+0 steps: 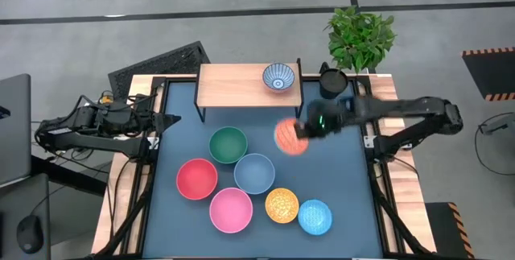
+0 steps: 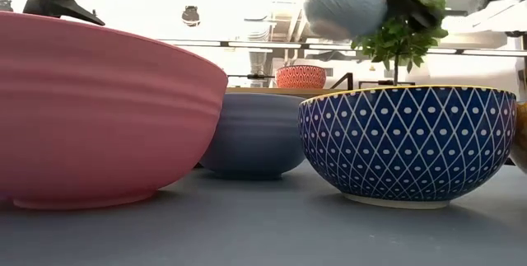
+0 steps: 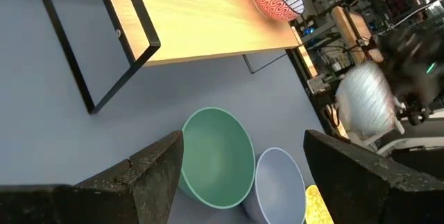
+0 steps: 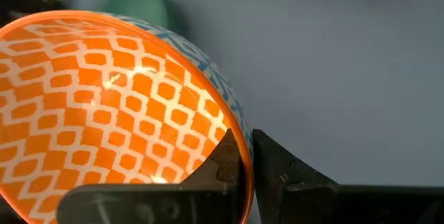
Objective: Place and stack bowls onto a shelf
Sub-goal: Stack the orange-patterned bowl on top of the blue-patterned bowl on the shelf
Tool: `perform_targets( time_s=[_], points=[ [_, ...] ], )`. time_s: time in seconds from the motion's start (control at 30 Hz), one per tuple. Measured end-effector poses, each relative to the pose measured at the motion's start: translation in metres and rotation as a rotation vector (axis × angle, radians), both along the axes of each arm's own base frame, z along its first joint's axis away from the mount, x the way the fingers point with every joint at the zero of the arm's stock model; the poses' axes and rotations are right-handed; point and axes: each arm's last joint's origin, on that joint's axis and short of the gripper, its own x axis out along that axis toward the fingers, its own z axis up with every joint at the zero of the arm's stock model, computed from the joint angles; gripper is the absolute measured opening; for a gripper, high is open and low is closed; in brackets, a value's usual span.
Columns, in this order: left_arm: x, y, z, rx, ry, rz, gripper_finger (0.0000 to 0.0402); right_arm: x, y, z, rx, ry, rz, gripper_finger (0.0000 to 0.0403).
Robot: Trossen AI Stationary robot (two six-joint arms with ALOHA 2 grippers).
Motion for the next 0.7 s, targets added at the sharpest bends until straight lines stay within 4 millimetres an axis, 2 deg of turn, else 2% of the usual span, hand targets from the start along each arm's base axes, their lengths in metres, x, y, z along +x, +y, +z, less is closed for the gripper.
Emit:
perform_targets(
  time_s=[0.17,0.27,0.37,0.47,0.7],
  points=[
    [0.000,0.000,0.000,0.001,0.001,-0.001,0.0283,-0.016,-0.053,0.053,-0.146,-0.087,-0.081,0.0039],
    [0.000,0.000,0.000,0.001,0.001,0.000,0.0283,-0.020,-0.082,0.074,-0.224,-0.108,-0.130,0.0039],
    [0.000,0.000,0.000,-0.008,-0.003,0.002,0.0283,-0.020,-0.110,0.083,-0.240,-0.049,-0.135,0.0039],
    [0.000,0.000,0.000,-0.014,-0.006,0.005,0.0283,-0.004,-0.135,0.093,-0.266,-0.072,-0.079,0.0039],
    [0.000,0.000,-0.001,-0.030,-0.008,0.006,0.0283,0.017,-0.185,0.097,-0.227,-0.016,0.011,0.0039]
  ],
)
